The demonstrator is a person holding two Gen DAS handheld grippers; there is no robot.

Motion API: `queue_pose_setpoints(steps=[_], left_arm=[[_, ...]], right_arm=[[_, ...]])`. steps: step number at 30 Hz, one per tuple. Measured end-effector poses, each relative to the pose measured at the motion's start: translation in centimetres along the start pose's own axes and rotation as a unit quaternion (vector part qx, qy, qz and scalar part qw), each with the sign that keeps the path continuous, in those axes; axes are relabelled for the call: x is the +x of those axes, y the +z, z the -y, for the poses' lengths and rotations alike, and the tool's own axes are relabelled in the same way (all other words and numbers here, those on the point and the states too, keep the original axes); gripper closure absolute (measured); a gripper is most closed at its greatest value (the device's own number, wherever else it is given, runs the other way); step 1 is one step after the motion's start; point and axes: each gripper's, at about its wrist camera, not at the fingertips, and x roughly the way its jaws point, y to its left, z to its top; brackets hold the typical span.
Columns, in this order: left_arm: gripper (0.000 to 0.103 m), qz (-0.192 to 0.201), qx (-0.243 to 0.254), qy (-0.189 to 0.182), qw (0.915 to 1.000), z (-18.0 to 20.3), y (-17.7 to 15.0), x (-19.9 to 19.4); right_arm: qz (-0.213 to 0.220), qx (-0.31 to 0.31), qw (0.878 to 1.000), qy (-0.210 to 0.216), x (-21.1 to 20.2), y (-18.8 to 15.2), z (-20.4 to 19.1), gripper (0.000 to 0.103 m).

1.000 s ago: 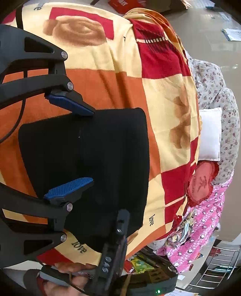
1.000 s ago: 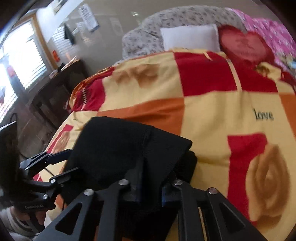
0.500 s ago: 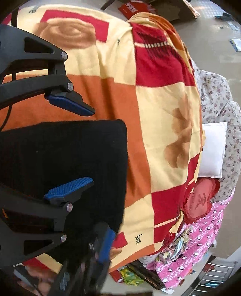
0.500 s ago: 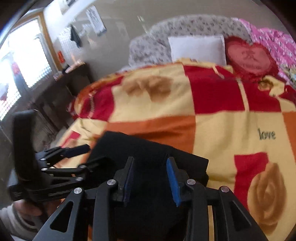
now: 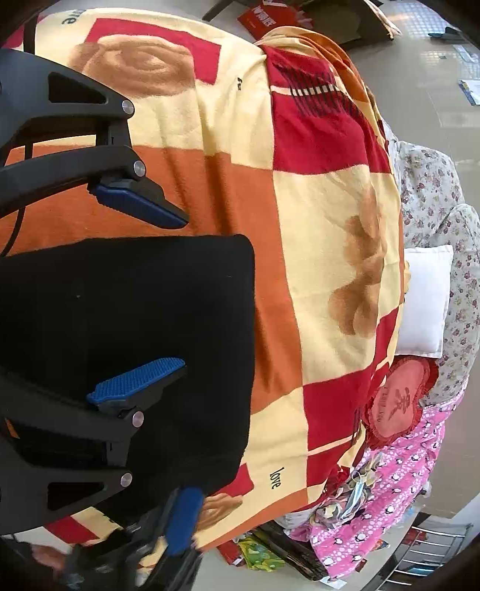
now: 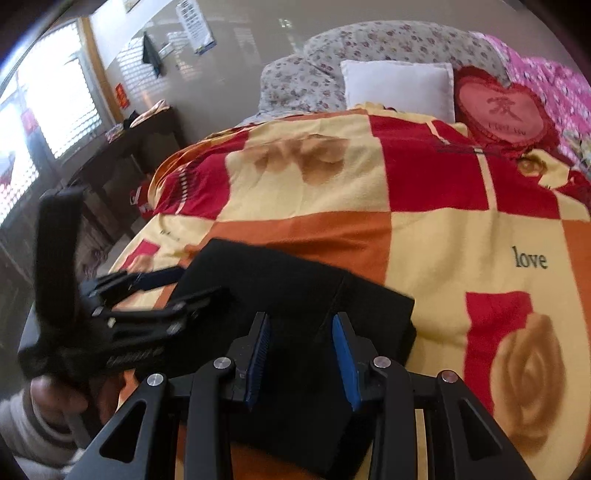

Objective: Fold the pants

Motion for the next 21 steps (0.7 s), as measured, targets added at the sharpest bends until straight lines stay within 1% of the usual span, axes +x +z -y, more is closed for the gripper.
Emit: queue_pose_setpoints(steps=[3,5,6,8,12,16,18,21], left_arm=[[0.03,0.001,-0.001,-0.001,1.0,0.0,-0.3,-0.2],[0.03,-0.001,-0.004,-0.009,1.0,-0.1,-0.5,-0.2],[0.03,-0.002,-0.006,-0.011,0.9999,-0.1,-0.6,-0.3],[0.03,-0.001,-0.01,-0.012,0.9999,-0.2,-0.9,-0.4],[0.03,-0.003,-0.008,-0.006,0.9999,-0.2,-1.1,-0.8],[0.03,-0.005,-0.009,-0.004,0.9999,-0.2,-1.3,-1.0],[0.03,-0.005,-0.009,-0.002,0.9999,-0.3,-1.3,-1.2],[0.03,-0.002,-0.006,0.005,1.0,-0.3,-1.3,-1.6]], right_arm=[[-0.007,-0.015,1.0,-0.009,-1.2,-1.8,-0.9,0.069],[-0.025,-0.026,0.999,-0.029,-1.0,-3.6,-1.0,0.069],[-0.028,-0.027,0.999,-0.031,-0.7,-4.6,-0.9,0.069],[-0.01,-0.034,0.999,-0.035,-0.8,-5.4,-1.1,0.068],[-0.02,-0.031,0.999,-0.035,-0.9,-5.0,-0.9,0.068],[-0.018,-0.024,0.999,-0.03,-1.1,-4.7,-0.8,0.068],[-0.008,-0.018,1.0,-0.022,-1.9,-4.2,-0.8,0.068],[0.008,-0.014,1.0,-0.023,-2.7,-3.1,-0.6,0.067]])
